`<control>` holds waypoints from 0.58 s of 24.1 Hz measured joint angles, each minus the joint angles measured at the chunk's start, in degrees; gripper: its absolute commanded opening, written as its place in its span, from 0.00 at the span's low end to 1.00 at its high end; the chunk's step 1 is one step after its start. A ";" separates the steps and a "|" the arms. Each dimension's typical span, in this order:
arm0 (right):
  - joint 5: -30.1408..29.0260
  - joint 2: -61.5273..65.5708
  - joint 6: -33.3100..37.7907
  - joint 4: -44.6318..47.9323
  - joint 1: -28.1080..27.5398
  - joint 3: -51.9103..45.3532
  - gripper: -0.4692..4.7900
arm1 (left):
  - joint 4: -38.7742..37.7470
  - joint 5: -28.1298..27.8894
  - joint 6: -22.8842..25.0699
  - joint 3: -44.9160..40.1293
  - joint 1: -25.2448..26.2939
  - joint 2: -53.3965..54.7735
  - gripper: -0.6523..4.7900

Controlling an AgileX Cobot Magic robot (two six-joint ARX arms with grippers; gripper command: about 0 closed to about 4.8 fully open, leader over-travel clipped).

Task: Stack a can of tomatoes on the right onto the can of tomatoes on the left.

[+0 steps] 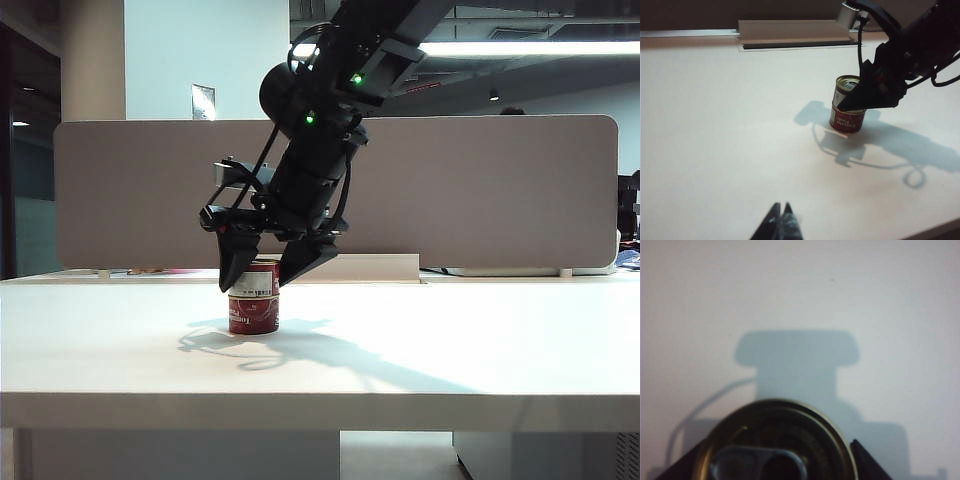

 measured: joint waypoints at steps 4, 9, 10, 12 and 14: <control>1.05 -0.42 0.00 -0.59 0.00 0.00 0.81 | 0.00 0.00 0.00 0.00 0.00 0.00 0.11; 1.86 -3.61 -0.02 -1.27 0.00 -0.04 0.81 | 0.00 0.00 0.00 0.00 0.00 0.00 0.11; 2.58 -5.42 -0.24 -1.46 -0.04 -0.04 0.81 | 0.00 0.00 0.00 0.00 -0.02 0.00 0.11; 3.58 -7.74 -0.94 -1.40 -0.33 -0.04 0.79 | 0.00 -0.02 0.00 0.00 -0.02 0.00 0.11; 5.73 -11.76 -1.22 -2.01 -1.22 -0.04 0.67 | 0.00 -1.14 0.00 0.00 -0.02 0.00 0.11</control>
